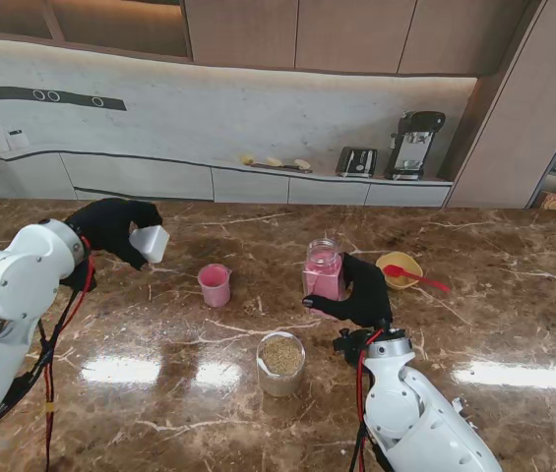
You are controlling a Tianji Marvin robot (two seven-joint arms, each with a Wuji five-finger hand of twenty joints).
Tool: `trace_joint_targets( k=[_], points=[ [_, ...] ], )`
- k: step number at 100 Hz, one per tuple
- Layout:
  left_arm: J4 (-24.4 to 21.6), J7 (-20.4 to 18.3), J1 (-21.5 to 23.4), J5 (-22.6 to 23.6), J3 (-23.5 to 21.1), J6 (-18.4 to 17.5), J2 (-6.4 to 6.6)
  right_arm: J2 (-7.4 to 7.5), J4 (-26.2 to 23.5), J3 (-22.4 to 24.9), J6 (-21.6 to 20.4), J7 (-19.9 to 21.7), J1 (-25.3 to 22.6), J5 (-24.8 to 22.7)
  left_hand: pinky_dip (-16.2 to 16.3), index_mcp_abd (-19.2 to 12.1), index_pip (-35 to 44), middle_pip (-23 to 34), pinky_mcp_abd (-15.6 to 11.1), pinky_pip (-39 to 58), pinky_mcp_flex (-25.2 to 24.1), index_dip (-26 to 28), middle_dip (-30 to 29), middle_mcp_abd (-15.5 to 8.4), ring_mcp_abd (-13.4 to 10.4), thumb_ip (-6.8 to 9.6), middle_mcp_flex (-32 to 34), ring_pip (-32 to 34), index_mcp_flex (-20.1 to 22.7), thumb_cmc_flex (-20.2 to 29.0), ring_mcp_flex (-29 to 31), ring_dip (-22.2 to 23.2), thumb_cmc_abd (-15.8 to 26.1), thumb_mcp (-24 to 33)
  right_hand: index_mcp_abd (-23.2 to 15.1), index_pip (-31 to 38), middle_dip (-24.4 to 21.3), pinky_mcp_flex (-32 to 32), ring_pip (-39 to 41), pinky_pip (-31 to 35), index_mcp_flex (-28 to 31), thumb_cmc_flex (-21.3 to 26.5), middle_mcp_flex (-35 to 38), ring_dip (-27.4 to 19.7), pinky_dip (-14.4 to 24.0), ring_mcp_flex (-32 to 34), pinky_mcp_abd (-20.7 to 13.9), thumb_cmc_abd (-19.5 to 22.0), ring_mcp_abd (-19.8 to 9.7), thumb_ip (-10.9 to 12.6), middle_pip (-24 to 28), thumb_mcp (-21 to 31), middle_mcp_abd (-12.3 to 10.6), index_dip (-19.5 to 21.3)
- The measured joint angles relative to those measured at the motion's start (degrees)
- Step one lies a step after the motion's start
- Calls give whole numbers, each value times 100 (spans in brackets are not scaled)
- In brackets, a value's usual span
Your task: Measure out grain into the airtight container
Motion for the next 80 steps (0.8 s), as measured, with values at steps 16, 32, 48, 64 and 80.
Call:
trace_joint_targets(
  k=[16,32,48,64,80],
  points=[
    [-238,-282,-653,-608,676,628,30,-5,3,13,-22,-103,0,-87,0,25,0,0,5,0,0,-1,27,21,7,0,3,0,4,0,0,-27,0,-19,0,0,0,0,0,0,0,0,0,0,0,0,0,1,0,0,0,0,0,0],
    [-303,-653,-1397,-958,1449,1052,58,-5,26,11,-10,-206,14,-207,5,81,0,0,12,2,0,-1,77,59,12,0,17,7,7,0,0,-29,10,-54,0,0,0,0,0,0,0,0,0,0,0,0,0,0,0,0,0,0,0,0],
    [-265,-693,-2059,-1282,2173,1393,56,13,24,-13,61,-281,39,-385,64,172,0,-9,70,8,0,-1,78,123,69,0,55,70,15,0,0,-29,17,-60,0,0,0,0,0,0,0,0,0,0,0,0,0,1,0,0,0,0,0,0],
    [-255,-835,-2590,-1596,2825,1806,44,57,-14,-70,120,-282,46,-496,65,177,-2,-10,78,10,0,-1,80,129,74,0,65,71,22,0,0,-29,30,-113,0,0,0,0,0,0,0,0,0,0,0,0,0,1,0,0,0,0,0,0],
    [-147,-870,-3007,-1803,3301,1852,-13,90,-32,-139,194,-285,70,-589,65,269,-51,-20,86,12,9,-1,81,190,80,0,67,78,25,0,110,-30,80,-119,0,0,0,0,0,0,0,0,0,0,0,0,0,1,0,0,0,0,0,0]
  ],
)
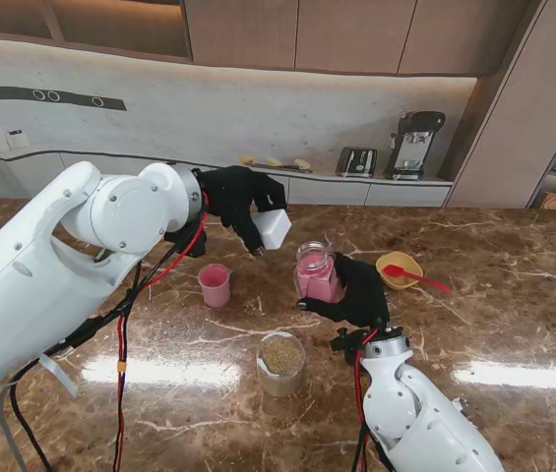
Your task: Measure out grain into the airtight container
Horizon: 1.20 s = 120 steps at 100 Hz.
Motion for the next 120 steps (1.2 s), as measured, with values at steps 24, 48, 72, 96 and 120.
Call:
trace_joint_targets(
  k=[24,48,72,96,120],
  points=[
    [161,-108,-536,-138,661,155,-53,74,-169,-122,186,100,-24,-136,0,46,-152,-48,13,7,47,0,15,36,6,0,108,1,142,0,2,-1,2,-124,0,0,0,0,0,0,0,0,0,0,0,0,0,0,0,0,0,0,0,0],
    [273,-10,-779,-447,1022,359,-120,107,-305,-172,277,224,-73,-182,0,57,-153,-48,39,66,48,0,67,48,28,0,109,2,145,0,2,-1,3,-124,0,0,0,0,0,0,0,0,0,0,0,0,0,0,0,0,0,0,0,0],
    [341,-120,-999,-510,1224,331,-147,113,-391,-160,322,297,-119,-158,1,59,-157,-48,44,77,48,0,82,54,31,0,109,3,152,0,2,-1,3,-126,0,0,0,0,0,0,0,0,0,0,0,0,0,0,0,0,0,0,0,0],
    [387,-121,-1051,-402,1297,64,-165,113,-500,-118,369,562,-186,210,1,59,-159,-48,46,137,48,0,134,56,33,0,109,66,155,0,3,-1,3,-127,0,0,0,0,1,0,0,0,0,0,0,0,0,1,0,0,0,0,0,0],
    [406,-140,-1077,-349,1376,-31,-169,110,-533,-92,441,566,-215,180,1,59,-159,-48,46,137,48,0,135,56,34,0,109,66,155,0,3,-1,3,-128,0,0,0,0,1,0,0,0,0,0,0,0,0,10,0,0,0,0,0,0]
  ],
)
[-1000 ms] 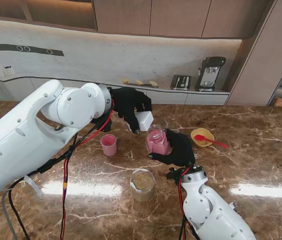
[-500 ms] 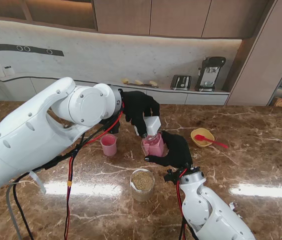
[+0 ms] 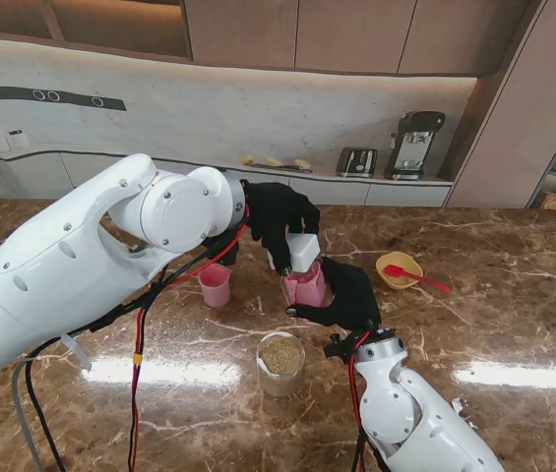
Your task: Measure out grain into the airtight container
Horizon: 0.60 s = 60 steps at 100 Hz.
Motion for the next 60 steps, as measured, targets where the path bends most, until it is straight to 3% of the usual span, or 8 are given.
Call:
trace_joint_targets(
  k=[37,60],
  points=[
    [110,81,-96,-120,145,-26,-43,11,12,-5,1,-35,8,-79,0,0,0,0,0,0,0,0,45,5,0,0,2,1,9,0,0,-1,0,-2,0,0,0,0,0,0,0,0,0,0,0,0,0,9,0,0,0,0,0,0],
    [123,172,-89,-96,169,-157,-70,1,-11,27,-39,81,-18,168,0,0,0,0,0,1,0,0,76,14,0,0,2,1,11,0,0,-1,0,-2,0,0,0,0,0,0,0,0,0,0,0,0,0,10,0,0,0,0,0,0]
  ],
)
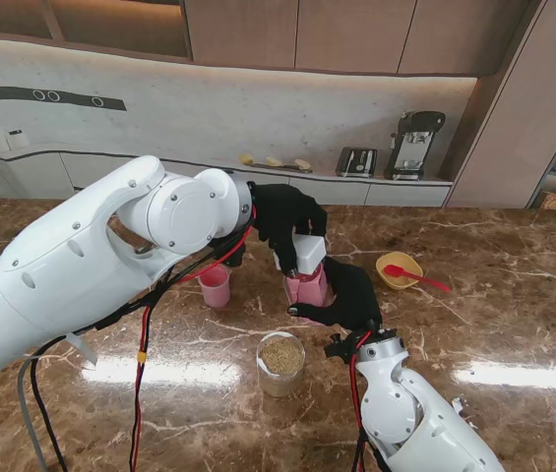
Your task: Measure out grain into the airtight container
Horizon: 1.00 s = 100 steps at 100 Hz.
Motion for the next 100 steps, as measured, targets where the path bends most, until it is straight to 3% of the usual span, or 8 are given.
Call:
trace_joint_targets(
  k=[52,72,88,100],
  points=[
    [-90,140,196,242,-63,-183,-18,-32,-52,33,-29,38,-52,160,0,0,0,0,0,0,-6,0,8,0,0,0,1,0,0,-1,0,0,0,0,0,0,0,0,0,0,0,0,0,0,0,0,0,15,0,0,1,0,0,0],
    [-42,186,249,222,-138,-423,-34,-41,-47,71,-71,27,-54,175,0,-13,-49,187,-59,-73,-487,244,58,-28,0,0,-224,-9,-113,-3,-380,-30,95,1,0,0,0,-1,0,0,0,0,0,0,0,0,0,16,0,0,1,0,0,0],
    [-15,126,251,197,-144,-514,-28,-46,-46,91,-70,13,-57,189,0,-162,-252,1054,-148,-303,-845,737,-548,-259,0,0,-969,-182,-479,-237,-817,-127,336,527,0,0,0,-2,0,0,0,0,0,0,0,0,0,25,0,0,1,0,0,0],
    [8,-8,240,132,-162,-671,-5,-48,-40,108,-71,-18,-56,196,0,-577,-331,1373,-269,-622,-1242,984,-1646,-509,-22,34,-1787,-358,-1177,-312,-1315,-185,685,1149,1,0,0,-2,0,0,0,-1,0,0,0,0,0,36,-2,0,1,0,0,0]
  ],
)
